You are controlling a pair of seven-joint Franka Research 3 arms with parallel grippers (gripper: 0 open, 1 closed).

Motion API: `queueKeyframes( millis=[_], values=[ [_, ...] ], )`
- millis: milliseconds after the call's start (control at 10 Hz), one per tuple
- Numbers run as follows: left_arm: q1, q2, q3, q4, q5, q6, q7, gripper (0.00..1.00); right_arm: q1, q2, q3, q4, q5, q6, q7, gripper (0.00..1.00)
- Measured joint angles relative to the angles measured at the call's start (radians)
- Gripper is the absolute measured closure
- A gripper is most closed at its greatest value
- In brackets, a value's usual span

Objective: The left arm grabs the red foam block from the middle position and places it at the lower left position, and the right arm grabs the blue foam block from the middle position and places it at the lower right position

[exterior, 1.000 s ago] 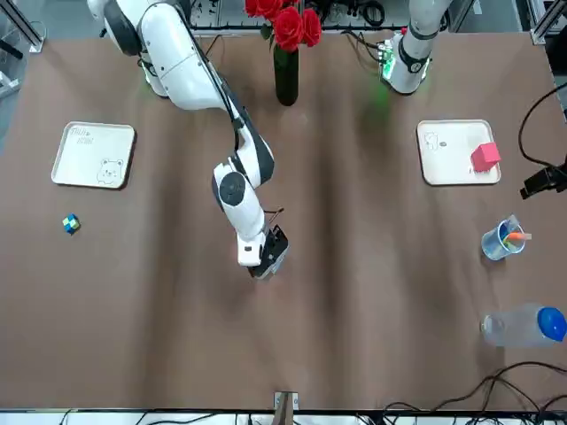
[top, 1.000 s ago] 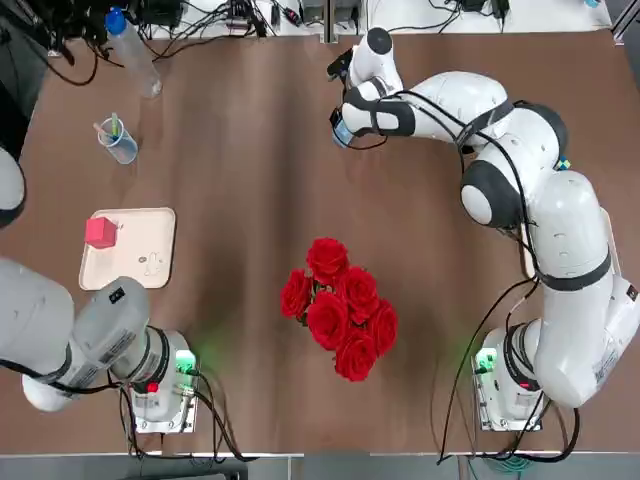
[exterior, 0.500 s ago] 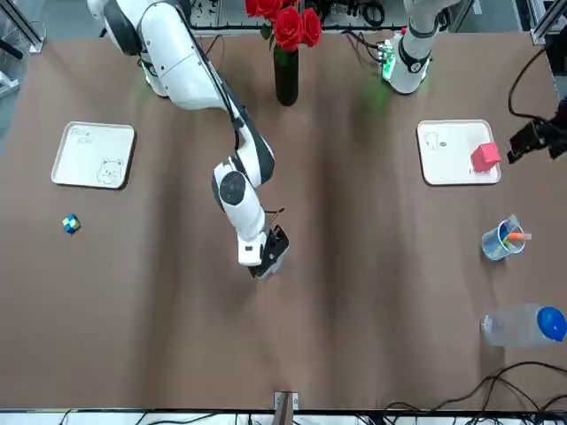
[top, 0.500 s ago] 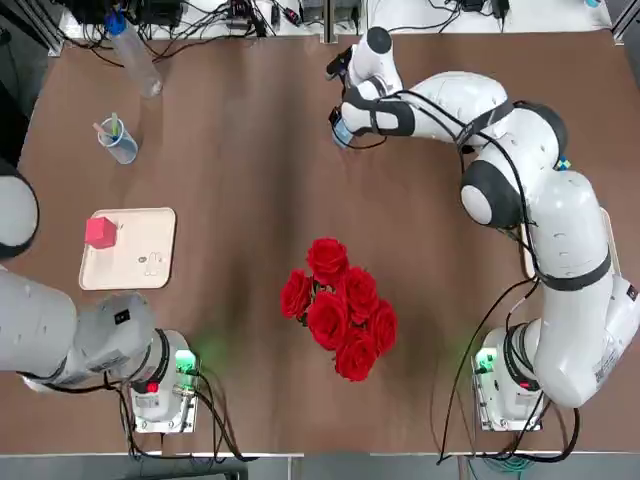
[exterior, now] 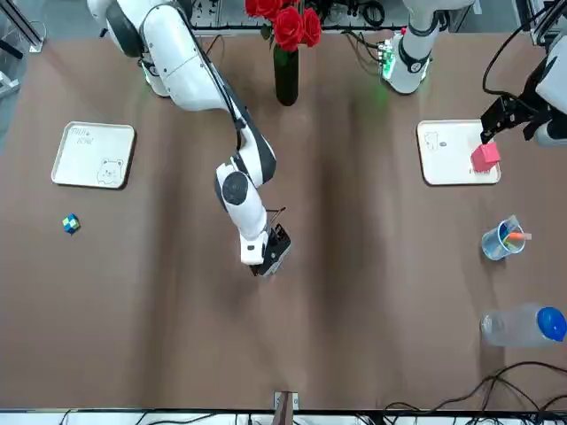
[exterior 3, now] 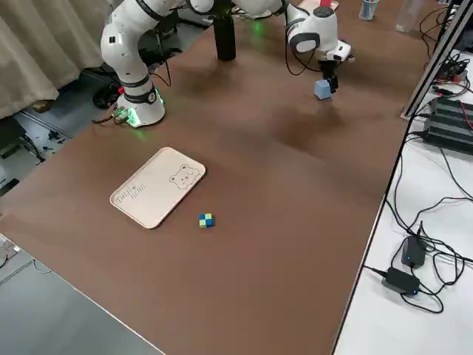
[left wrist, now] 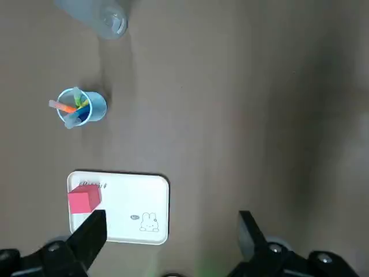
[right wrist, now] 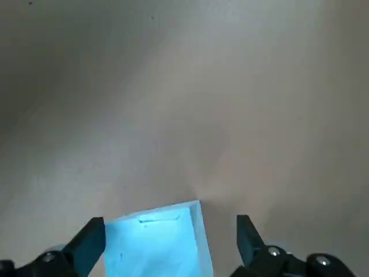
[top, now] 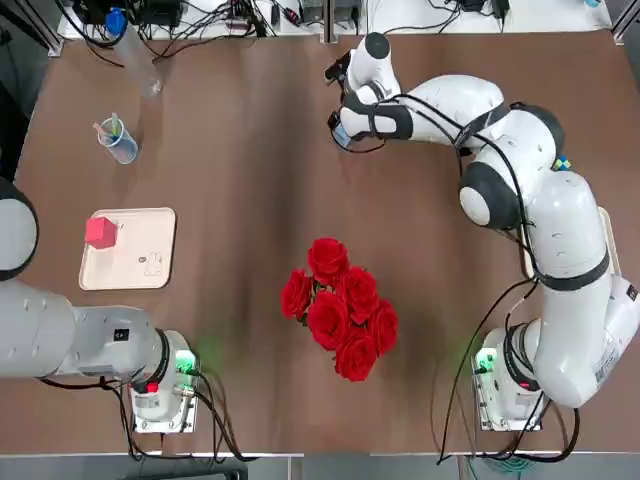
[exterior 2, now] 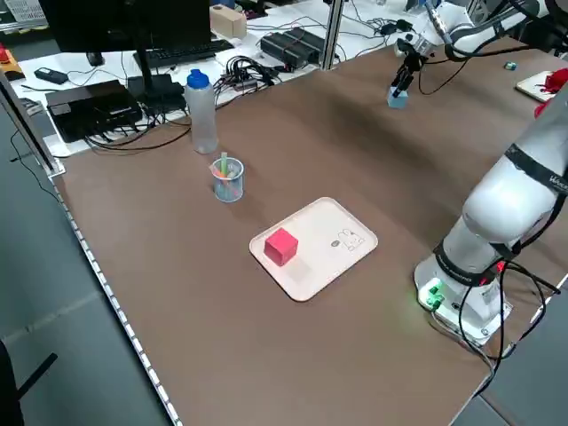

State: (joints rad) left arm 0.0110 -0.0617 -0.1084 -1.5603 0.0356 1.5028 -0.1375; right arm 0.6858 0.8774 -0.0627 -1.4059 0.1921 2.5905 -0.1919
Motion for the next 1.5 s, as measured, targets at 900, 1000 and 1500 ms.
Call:
queueKeyframes(
  millis=[900,1000,1500],
  values=[
    [-0.014,0.028,-0.052,0.037,-0.018,0.001,-0.066,0.00,0.001,0.002,0.003,-0.003,0.000,0.007,0.000,0.12],
    [-0.015,0.028,-0.052,0.039,-0.030,0.007,-0.066,0.00,0.002,0.002,0.005,-0.003,0.000,0.007,0.000,0.23],
    [-0.014,0.031,-0.052,0.041,-0.053,0.070,-0.066,0.00,0.002,0.002,0.004,-0.003,0.001,0.009,0.001,0.38]
  ],
)
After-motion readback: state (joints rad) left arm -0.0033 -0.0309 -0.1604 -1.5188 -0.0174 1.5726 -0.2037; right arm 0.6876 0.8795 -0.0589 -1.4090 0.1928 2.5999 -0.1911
